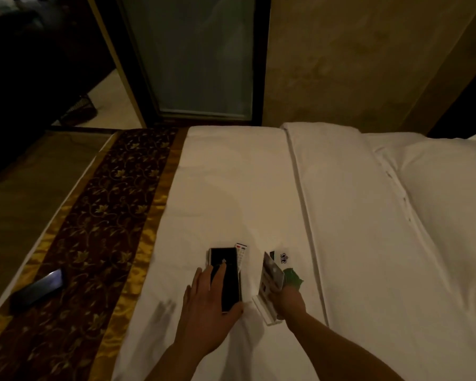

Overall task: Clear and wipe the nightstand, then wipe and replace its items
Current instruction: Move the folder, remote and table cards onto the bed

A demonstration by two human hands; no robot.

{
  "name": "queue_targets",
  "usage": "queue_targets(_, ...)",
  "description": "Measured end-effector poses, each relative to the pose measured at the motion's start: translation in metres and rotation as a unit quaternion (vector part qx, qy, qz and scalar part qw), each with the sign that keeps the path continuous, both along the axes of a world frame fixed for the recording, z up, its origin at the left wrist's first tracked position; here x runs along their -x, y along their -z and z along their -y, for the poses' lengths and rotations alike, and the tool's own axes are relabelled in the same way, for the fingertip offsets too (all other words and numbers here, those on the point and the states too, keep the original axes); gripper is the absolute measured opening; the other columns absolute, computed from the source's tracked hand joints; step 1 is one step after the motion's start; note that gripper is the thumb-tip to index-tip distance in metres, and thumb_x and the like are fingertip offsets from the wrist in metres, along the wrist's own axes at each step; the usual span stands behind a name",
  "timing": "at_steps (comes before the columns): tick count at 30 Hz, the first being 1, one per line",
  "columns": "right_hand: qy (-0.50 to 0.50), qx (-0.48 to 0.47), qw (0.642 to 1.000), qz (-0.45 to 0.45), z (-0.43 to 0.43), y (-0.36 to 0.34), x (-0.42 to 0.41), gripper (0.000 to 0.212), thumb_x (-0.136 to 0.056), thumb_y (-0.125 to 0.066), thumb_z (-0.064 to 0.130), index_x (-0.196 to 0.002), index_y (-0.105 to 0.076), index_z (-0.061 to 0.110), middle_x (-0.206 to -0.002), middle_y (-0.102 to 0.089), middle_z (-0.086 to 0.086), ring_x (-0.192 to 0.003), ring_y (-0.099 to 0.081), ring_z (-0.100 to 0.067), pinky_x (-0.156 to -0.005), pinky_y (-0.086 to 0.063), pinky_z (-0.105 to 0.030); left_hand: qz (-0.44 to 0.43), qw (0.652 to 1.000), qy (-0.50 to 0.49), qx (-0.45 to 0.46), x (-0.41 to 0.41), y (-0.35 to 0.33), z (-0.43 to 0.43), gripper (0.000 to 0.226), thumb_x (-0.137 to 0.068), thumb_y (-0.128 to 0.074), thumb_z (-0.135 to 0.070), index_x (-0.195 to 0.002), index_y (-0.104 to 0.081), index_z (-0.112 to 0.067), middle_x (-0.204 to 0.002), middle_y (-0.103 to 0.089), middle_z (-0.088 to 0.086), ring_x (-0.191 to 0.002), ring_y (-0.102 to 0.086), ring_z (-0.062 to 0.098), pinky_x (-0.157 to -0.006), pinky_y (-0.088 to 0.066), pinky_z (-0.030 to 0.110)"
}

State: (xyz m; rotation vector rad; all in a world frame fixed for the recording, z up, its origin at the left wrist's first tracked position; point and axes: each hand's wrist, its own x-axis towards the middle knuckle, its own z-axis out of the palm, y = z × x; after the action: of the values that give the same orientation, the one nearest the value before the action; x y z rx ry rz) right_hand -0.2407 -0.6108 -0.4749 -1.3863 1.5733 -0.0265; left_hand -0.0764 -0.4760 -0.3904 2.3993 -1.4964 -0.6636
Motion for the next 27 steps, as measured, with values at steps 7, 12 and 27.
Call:
queue_targets(7,0.005,-0.004,0.999,-0.039,0.022,0.030,-0.006,0.025,-0.098,-0.053,0.024,-0.114,-0.062,0.008,-0.115,-0.067,-0.012,-0.103,-0.063,-0.027,-0.085,-0.050,-0.034,0.016,1.000,-0.006,-0.004,0.010,0.004,0.014,0.087,-0.091,-0.040,-0.070,-0.158,0.002,-0.035,-0.168,0.001,-0.004,-0.155,0.003,0.021,-0.125,-0.012,0.044)
queue_targets(12,0.042,0.011,0.999,-0.015,0.031,0.029,0.004,0.025,-0.096,-0.053,0.018,-0.117,-0.061,0.006,-0.116,-0.067,-0.014,-0.105,-0.063,-0.031,-0.089,-0.050,-0.036,0.018,1.000,-0.001,-0.010,0.020,0.010,0.031,0.087,-0.091,-0.042,-0.068,-0.159,0.001,-0.033,-0.168,-0.002,-0.001,-0.155,0.001,0.023,-0.124,-0.014,0.048)
queue_targets(27,-0.024,0.136,0.990,0.033,0.033,-0.036,0.067,0.035,-0.092,-0.060,0.017,-0.126,-0.063,0.018,-0.111,-0.069,-0.003,-0.097,-0.065,-0.017,-0.086,-0.052,-0.032,0.061,0.997,0.049,-0.004,0.054,0.005,0.053,0.090,-0.086,-0.031,-0.074,-0.159,0.003,-0.033,-0.169,-0.006,0.004,-0.156,0.000,0.025,-0.123,-0.010,0.047)
